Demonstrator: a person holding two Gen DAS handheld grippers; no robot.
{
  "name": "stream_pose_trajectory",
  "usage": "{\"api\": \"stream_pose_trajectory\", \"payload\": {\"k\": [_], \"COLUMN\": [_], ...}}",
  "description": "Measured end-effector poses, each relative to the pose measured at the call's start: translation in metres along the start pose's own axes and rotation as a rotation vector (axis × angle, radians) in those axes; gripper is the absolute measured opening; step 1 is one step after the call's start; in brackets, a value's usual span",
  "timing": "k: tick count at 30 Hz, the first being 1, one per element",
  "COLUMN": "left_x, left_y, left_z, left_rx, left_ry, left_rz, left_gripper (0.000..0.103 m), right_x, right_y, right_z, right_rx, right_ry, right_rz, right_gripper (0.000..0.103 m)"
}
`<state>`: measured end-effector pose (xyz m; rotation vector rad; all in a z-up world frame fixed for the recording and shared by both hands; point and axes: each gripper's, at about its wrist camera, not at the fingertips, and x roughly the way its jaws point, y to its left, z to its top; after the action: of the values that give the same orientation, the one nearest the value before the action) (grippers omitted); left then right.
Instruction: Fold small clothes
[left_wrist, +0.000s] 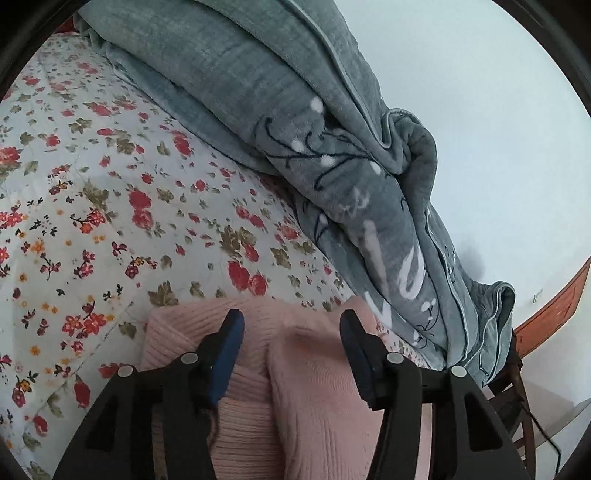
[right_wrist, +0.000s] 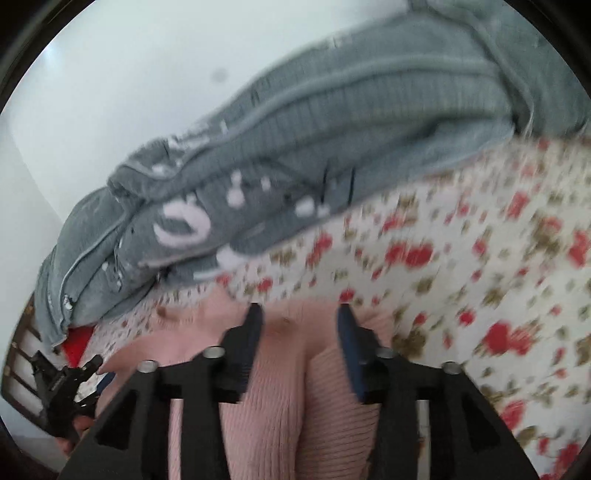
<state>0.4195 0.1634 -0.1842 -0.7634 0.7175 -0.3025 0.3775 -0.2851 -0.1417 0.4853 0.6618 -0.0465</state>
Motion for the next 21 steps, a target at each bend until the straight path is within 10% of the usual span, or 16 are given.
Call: {"api": "stream_pose_trajectory", "payload": {"k": [12, 21], "left_x": [0.008, 0.016], "left_y": [-0.011, -0.025], "left_z": [-0.005, -0.013], "left_rx": [0.073, 0.171], "left_ry": [0.032, 0.062], "left_rz": [0.051, 0.166], "left_gripper": [0.054, 0.039], "right_x": [0.035, 0.045], "right_y": [0.020, 0.014], "right_z": [-0.008, -0.010], "right_rx": [-0.143, -0.131], "right_ry": [0.146, 0.208], "right_rz": [-0.105, -0.076], "right_gripper": [0.052, 0.016]}}
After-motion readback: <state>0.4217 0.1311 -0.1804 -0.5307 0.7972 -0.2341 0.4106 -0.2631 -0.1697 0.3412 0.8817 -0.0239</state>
